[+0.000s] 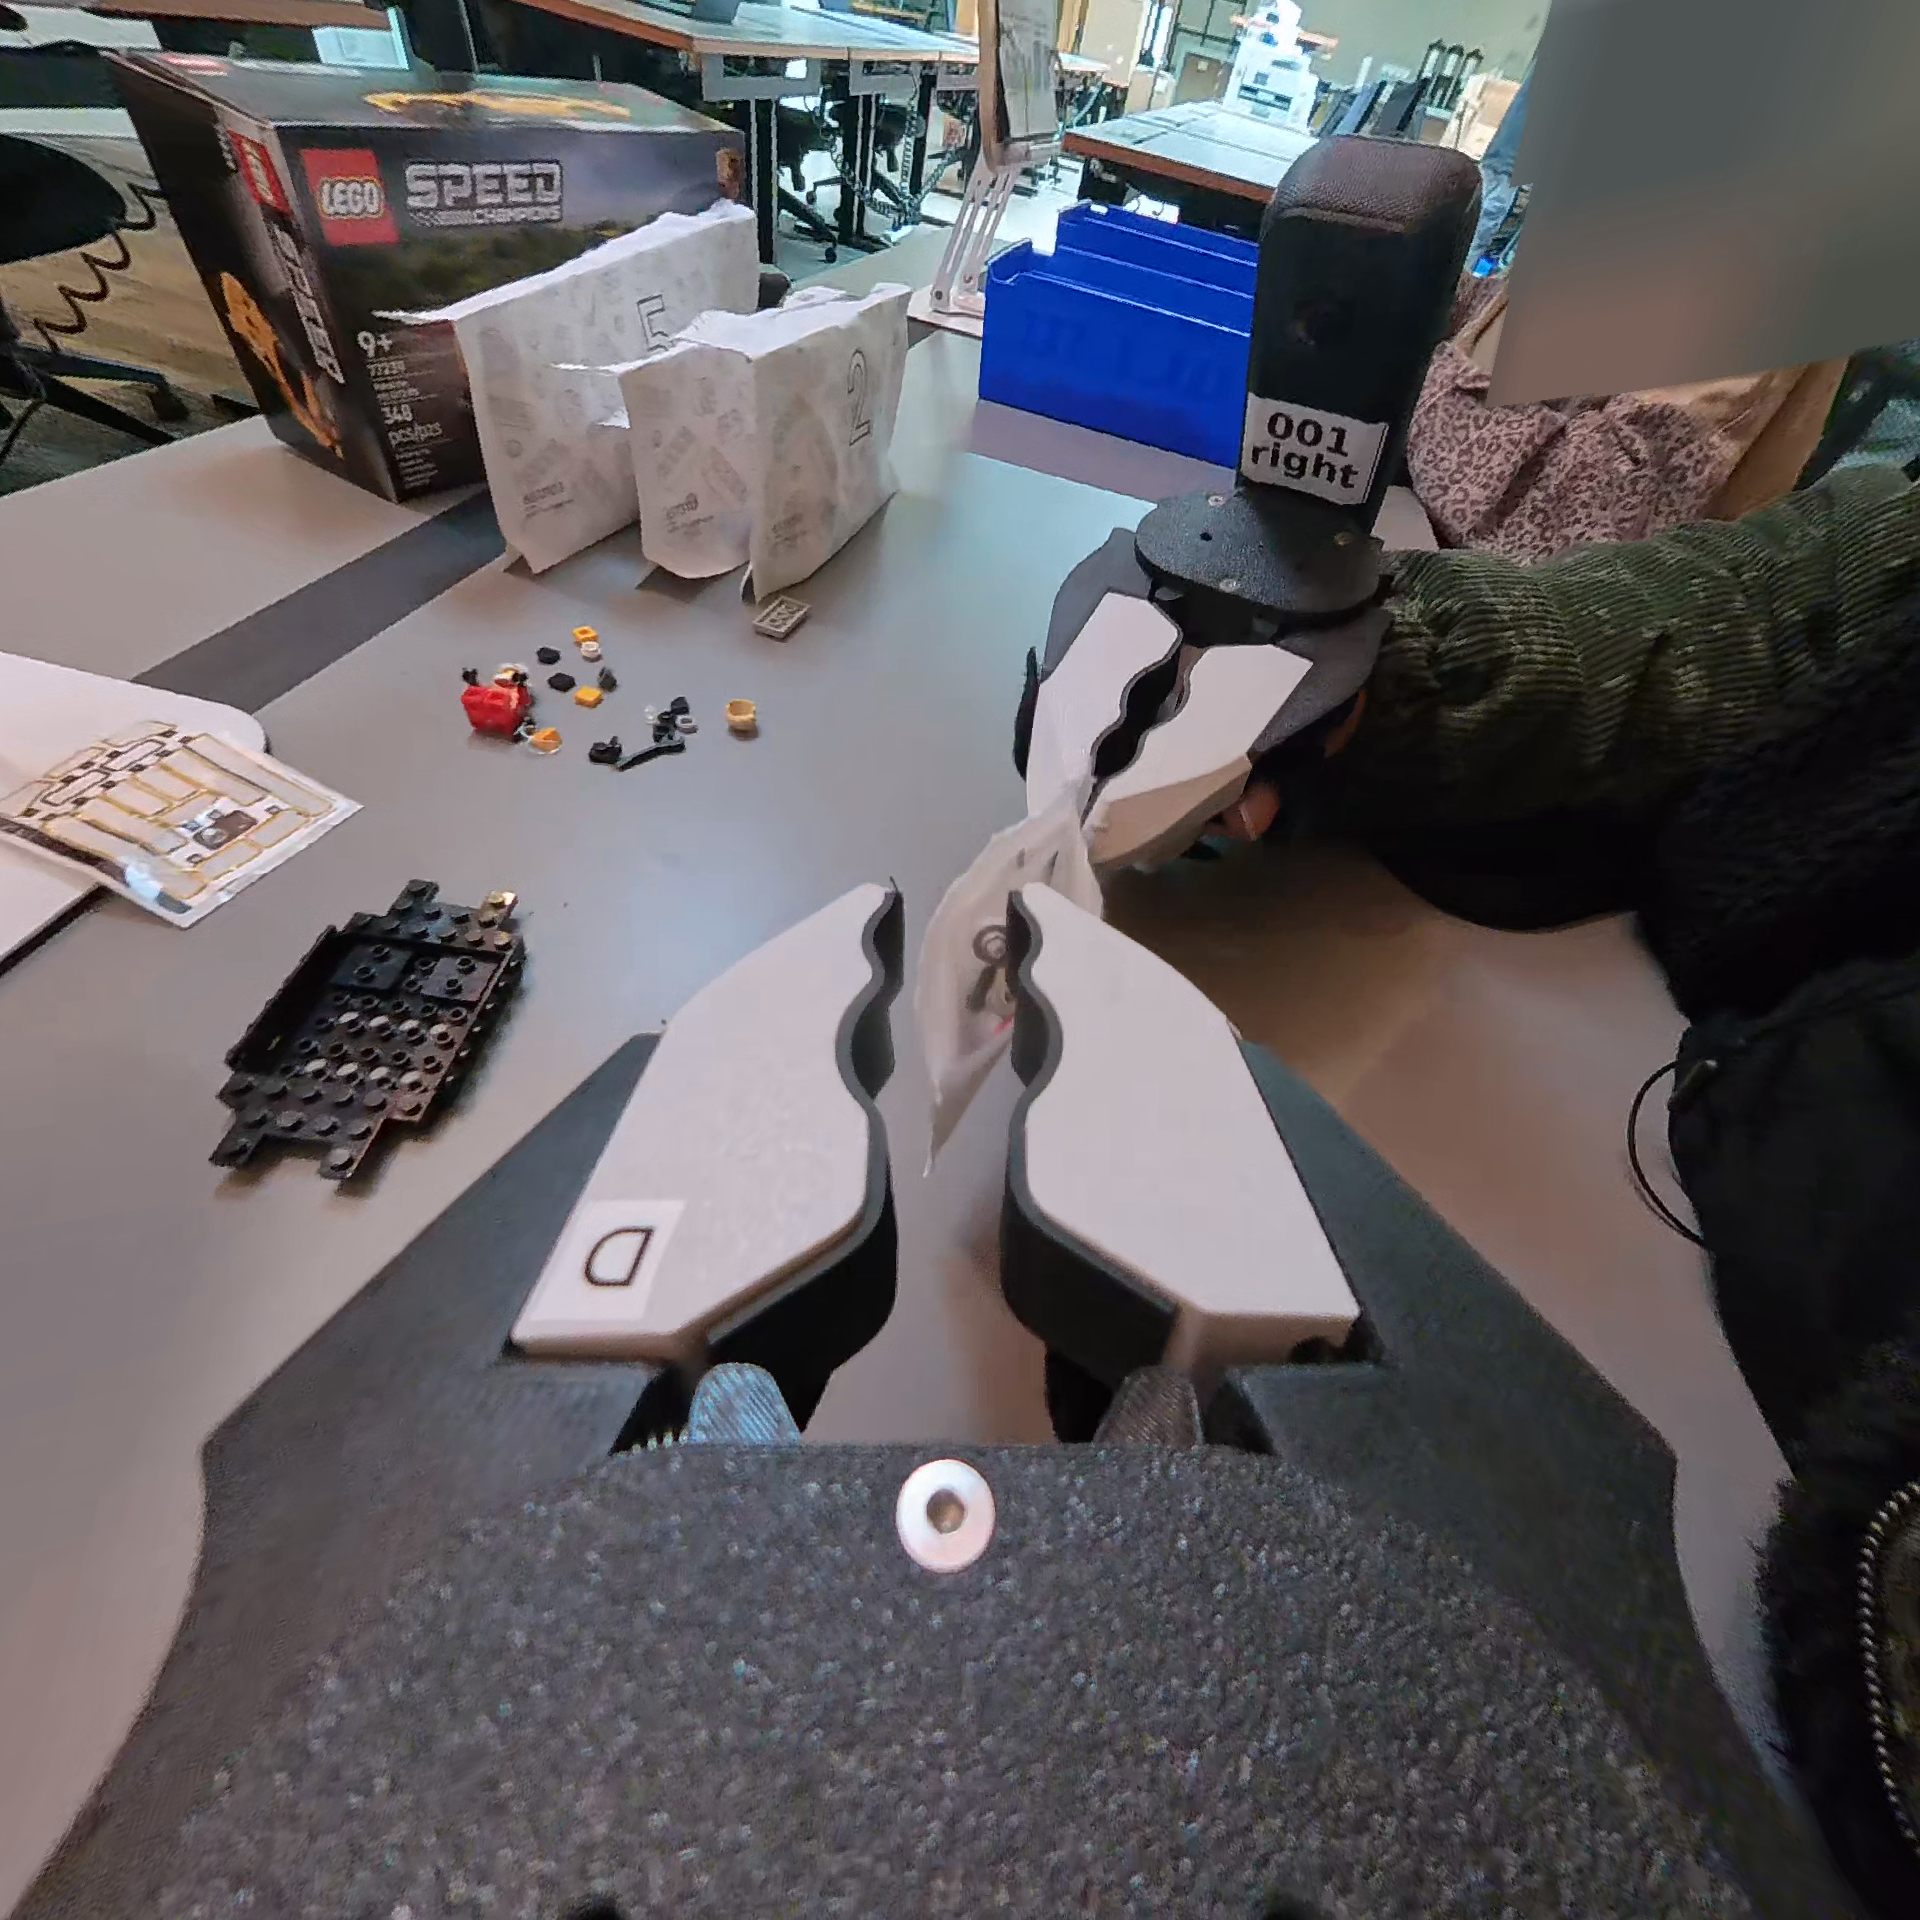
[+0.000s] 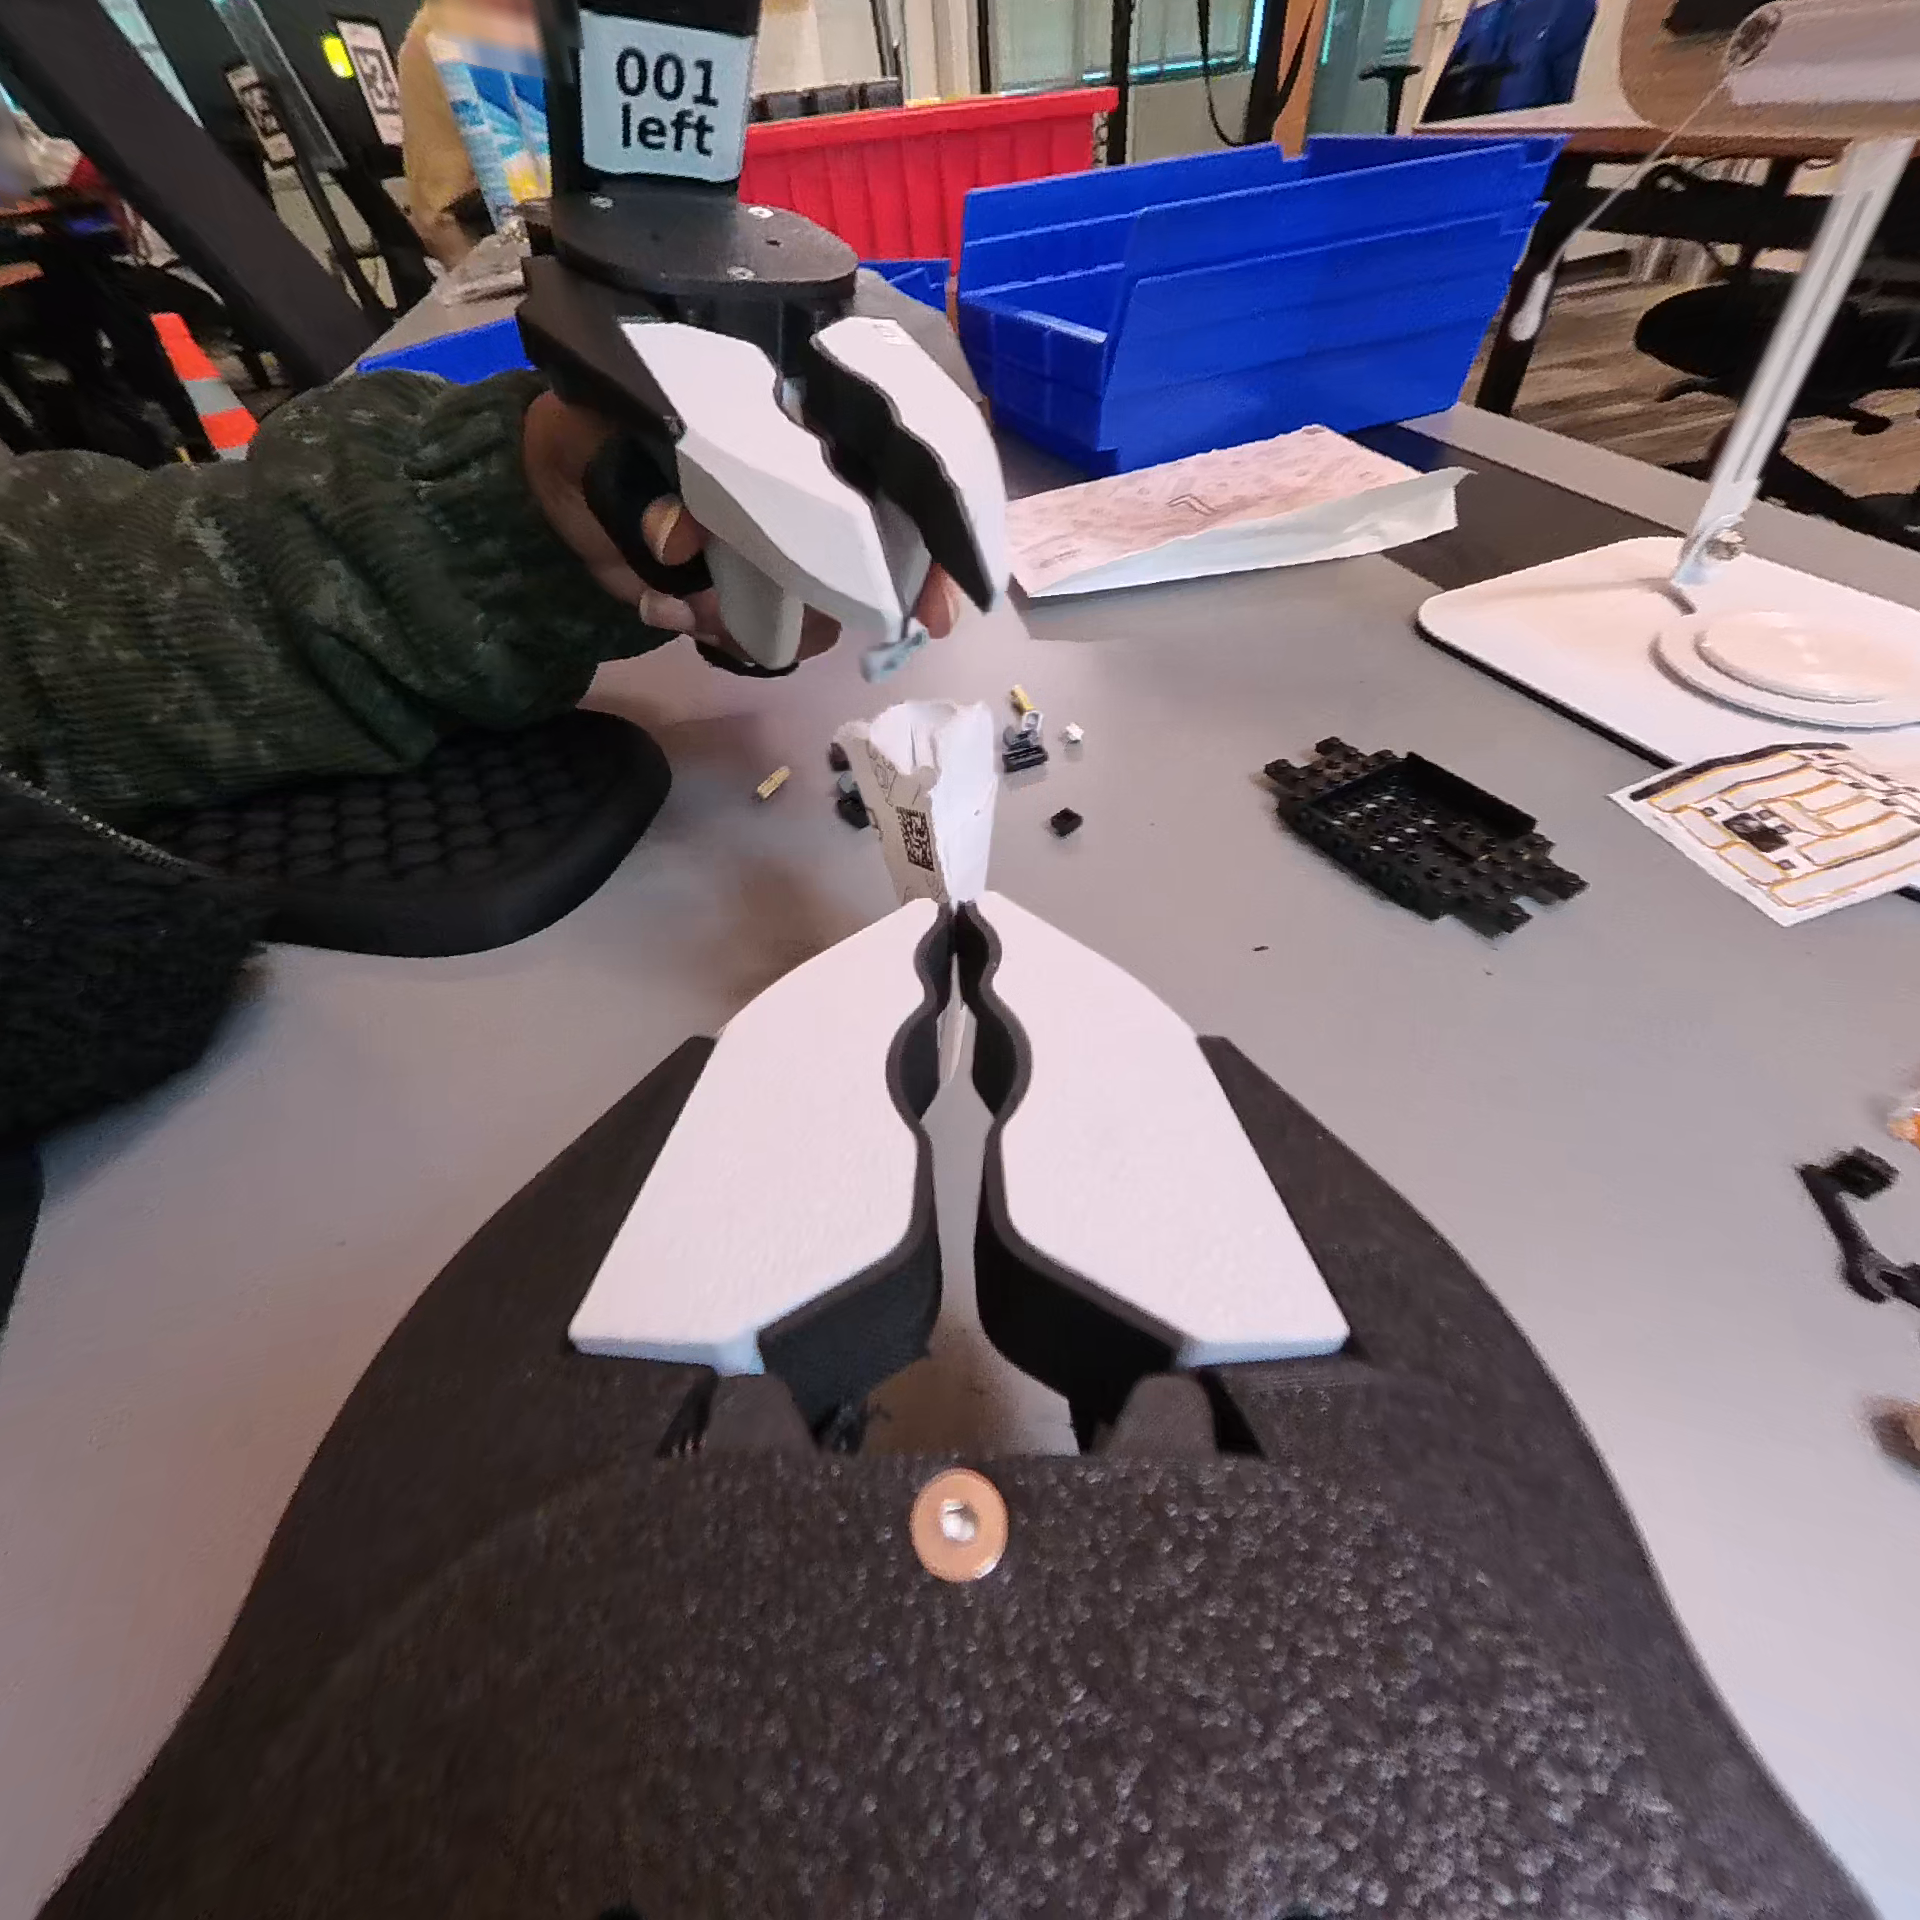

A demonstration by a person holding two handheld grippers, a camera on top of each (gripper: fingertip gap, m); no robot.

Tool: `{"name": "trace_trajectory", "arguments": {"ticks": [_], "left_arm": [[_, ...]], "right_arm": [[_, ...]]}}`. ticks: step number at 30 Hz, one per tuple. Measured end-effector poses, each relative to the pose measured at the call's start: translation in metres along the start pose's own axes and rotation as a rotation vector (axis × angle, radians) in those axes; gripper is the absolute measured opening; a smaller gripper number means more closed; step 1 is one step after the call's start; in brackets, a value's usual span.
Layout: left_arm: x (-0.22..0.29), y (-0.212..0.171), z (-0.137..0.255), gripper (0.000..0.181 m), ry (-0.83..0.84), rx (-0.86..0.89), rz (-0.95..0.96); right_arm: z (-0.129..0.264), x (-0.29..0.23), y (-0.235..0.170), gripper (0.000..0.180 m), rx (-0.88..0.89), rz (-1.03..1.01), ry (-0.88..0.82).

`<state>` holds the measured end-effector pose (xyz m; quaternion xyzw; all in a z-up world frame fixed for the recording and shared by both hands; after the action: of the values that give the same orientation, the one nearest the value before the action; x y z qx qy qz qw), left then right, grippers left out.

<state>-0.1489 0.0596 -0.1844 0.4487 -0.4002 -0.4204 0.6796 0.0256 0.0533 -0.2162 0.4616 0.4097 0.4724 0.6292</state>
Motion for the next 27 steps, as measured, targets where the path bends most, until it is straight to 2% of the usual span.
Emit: {"name": "trace_trajectory", "arguments": {"ticks": [9,19,27], "left_arm": [[0.003,-0.013,-0.011,0.020,-0.079,-0.086,0.039],[-0.001,-0.010,0.008,0.019,-0.142,-0.009,0.087],[0.005,-0.011,0.005,0.019,-0.189,-0.001,0.067]], "right_arm": [[0.011,-0.002,0.013,0.000,0.130,0.041,0.010],[0.017,0.001,0.017,0.000,0.189,0.048,0.015],[0.012,-0.007,0.014,0.000,0.170,0.057,0.087]]}}
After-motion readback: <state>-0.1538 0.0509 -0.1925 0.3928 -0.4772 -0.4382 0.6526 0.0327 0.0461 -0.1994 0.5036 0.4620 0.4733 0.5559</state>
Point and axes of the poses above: each gripper's, where its closed fingertips meet, z back along the fingers, y out of its top, x = y × z across the jaws, the point moved 7 cm from there along z, back along the fingers
